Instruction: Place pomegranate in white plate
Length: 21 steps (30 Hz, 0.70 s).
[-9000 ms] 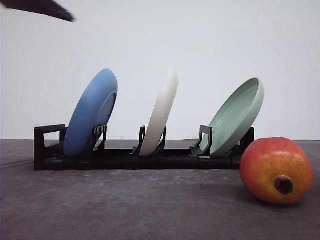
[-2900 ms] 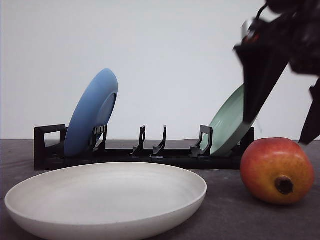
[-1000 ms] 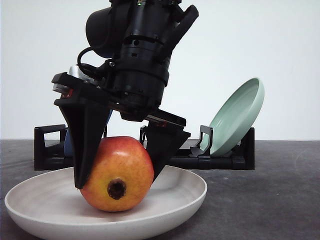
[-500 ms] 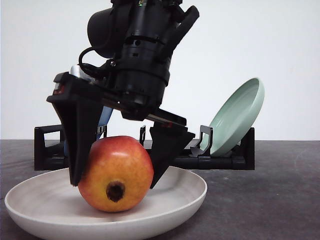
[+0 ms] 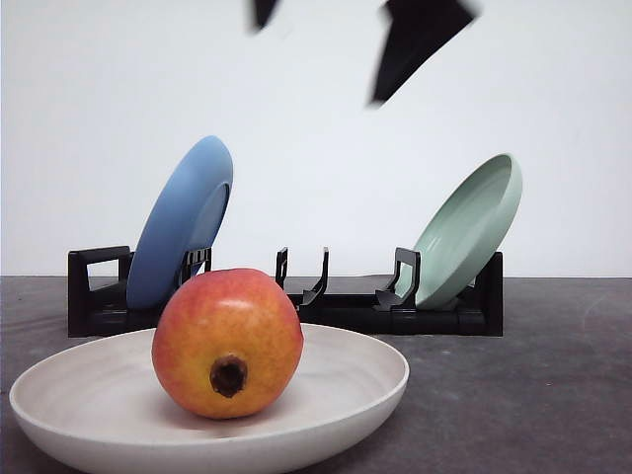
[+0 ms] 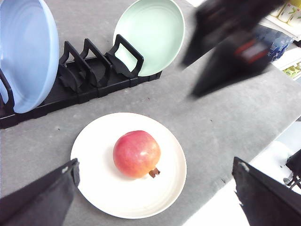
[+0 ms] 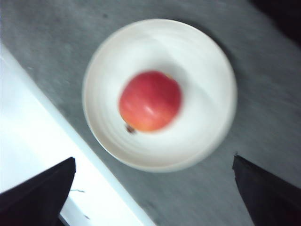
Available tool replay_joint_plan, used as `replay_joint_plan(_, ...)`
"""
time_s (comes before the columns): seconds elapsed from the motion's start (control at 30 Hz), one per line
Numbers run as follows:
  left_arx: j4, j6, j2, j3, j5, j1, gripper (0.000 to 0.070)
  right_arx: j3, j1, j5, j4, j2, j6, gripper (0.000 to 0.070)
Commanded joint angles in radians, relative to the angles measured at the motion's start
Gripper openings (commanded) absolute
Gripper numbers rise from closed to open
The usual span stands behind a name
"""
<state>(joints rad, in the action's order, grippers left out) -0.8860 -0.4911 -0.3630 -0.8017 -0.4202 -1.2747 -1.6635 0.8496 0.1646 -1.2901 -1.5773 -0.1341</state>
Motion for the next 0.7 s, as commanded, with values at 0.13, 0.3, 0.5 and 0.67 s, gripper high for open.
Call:
replay_joint_plan(0.13, 0.012, -0.003, -0.001, -0.009, -0.007, -0.012, 0.0635, 0.062, 0.006, -0.071, -0.049, 0.234, 0.005, 0.0700)
replay_joint_plan(0.3, 0.018, 0.000, -0.001, -0.009, -0.010, -0.012, 0.0635, 0.217, 0.004, -0.132, 0.031, 0.507, -0.050, 0.0700)
replay_joint_plan(0.5, 0.040, 0.012, -0.001, -0.009, -0.029, -0.012, 0.0635, 0.486, 0.004, -0.223, 0.229, 0.855, -0.099, 0.0700)
replay_joint_plan(0.67, 0.068, 0.062, -0.001, -0.009, -0.033, -0.012, 0.0635, 0.669, 0.004, -0.221, 0.381, 1.081, -0.102, 0.0700)
